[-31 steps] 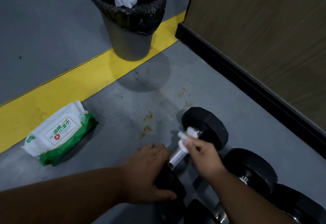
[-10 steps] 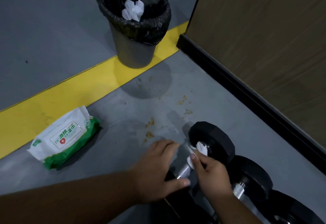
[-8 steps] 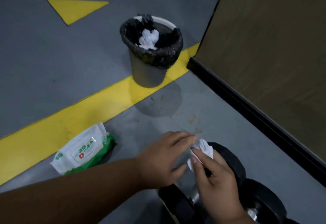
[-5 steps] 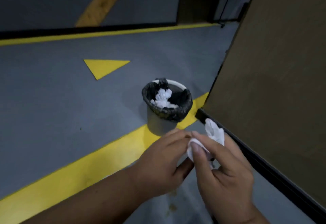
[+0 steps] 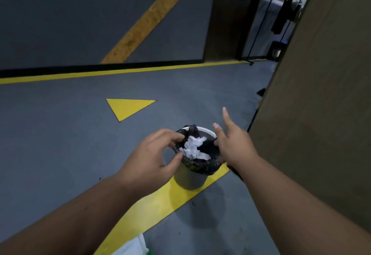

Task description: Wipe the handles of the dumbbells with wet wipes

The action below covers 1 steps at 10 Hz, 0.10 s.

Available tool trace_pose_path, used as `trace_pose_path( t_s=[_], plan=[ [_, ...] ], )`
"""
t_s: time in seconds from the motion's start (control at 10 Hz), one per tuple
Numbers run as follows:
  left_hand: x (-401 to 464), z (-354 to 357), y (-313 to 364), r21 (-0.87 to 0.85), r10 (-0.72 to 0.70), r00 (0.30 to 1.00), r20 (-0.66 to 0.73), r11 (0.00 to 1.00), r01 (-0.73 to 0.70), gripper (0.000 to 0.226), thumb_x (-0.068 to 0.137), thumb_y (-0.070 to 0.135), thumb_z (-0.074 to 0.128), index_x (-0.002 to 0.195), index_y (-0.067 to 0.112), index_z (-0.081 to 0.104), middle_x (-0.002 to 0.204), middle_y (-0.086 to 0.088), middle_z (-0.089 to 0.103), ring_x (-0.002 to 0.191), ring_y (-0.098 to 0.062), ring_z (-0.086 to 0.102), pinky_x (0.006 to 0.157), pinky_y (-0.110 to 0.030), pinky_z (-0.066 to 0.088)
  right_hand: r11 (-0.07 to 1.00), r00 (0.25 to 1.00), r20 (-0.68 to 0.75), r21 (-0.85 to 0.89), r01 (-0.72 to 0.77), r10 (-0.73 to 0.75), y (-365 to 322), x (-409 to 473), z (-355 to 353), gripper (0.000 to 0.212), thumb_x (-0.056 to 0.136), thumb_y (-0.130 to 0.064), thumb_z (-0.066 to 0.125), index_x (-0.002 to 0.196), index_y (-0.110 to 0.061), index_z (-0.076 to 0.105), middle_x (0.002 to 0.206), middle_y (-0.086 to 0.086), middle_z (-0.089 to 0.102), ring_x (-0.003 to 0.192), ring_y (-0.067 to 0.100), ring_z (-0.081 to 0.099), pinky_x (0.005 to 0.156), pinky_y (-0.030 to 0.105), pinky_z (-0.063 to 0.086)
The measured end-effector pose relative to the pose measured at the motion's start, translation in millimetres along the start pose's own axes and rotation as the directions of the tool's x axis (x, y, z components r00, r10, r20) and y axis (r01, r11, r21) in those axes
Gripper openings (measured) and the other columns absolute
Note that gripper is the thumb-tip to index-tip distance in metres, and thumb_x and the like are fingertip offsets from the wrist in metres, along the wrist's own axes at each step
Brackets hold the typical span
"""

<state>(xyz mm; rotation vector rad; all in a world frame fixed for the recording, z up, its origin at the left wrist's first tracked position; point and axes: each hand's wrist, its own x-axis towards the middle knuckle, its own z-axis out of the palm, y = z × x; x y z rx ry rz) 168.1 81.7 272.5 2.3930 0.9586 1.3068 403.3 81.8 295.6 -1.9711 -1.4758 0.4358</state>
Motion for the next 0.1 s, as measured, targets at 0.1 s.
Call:
trace_pose_path(
  t_s=[0.1],
  plan=[
    [-6.3, -7.2, -3.1, 0.035, 0.016, 1.000, 0.027, 0.999, -0.017, 0.028, 0.088, 0.028, 0.066, 0.115, 0.020, 0.068, 0.108, 0.021, 0.056, 0.102, 0.014, 0.052, 0.090, -0.003, 0.036, 0.991, 0.983, -0.127, -0.004, 0.131, -0.131, 14.6, -22.8, -19.7, 0.049, 0.101, -0.054, 0.040, 0.149, -0.051, 0.032, 0.077, -0.006, 0.074, 0.066, 0.018, 0.069, 0.072, 0.041, 0.060]
  ],
)
